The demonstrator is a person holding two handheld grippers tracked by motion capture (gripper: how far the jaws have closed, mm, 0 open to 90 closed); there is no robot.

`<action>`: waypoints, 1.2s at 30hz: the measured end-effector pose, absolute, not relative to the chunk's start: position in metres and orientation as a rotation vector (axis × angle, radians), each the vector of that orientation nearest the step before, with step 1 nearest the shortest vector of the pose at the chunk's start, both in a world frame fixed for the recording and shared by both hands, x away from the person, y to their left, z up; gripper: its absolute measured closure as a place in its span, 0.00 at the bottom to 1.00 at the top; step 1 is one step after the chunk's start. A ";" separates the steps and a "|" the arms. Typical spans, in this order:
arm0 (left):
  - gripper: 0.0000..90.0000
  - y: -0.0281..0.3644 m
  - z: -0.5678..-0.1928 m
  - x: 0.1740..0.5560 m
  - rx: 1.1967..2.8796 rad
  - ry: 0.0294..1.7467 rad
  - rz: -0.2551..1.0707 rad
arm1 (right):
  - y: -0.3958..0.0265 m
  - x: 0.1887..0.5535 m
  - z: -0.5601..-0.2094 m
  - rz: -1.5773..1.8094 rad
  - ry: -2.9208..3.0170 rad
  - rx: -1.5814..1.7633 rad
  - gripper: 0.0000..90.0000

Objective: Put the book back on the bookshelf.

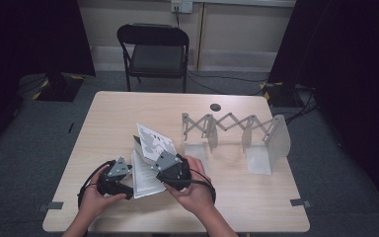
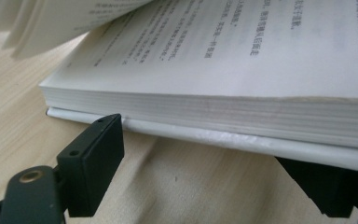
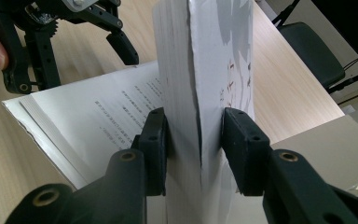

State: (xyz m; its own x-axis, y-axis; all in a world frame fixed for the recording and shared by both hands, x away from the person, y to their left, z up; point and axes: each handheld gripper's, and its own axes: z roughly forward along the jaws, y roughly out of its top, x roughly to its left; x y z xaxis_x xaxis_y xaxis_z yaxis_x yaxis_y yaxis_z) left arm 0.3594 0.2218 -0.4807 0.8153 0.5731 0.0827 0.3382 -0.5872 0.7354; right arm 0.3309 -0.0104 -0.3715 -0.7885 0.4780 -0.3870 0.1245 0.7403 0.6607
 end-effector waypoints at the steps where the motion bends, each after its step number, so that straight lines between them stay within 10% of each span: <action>1: 0.17 0.221 -0.480 0.359 2.244 0.663 0.416 | -0.010 0.331 -0.371 0.845 2.395 0.455 0.69; 36: 0.31 0.215 -0.457 0.351 2.261 0.498 0.506 | 0.000 0.341 -0.354 0.784 2.456 0.421 0.69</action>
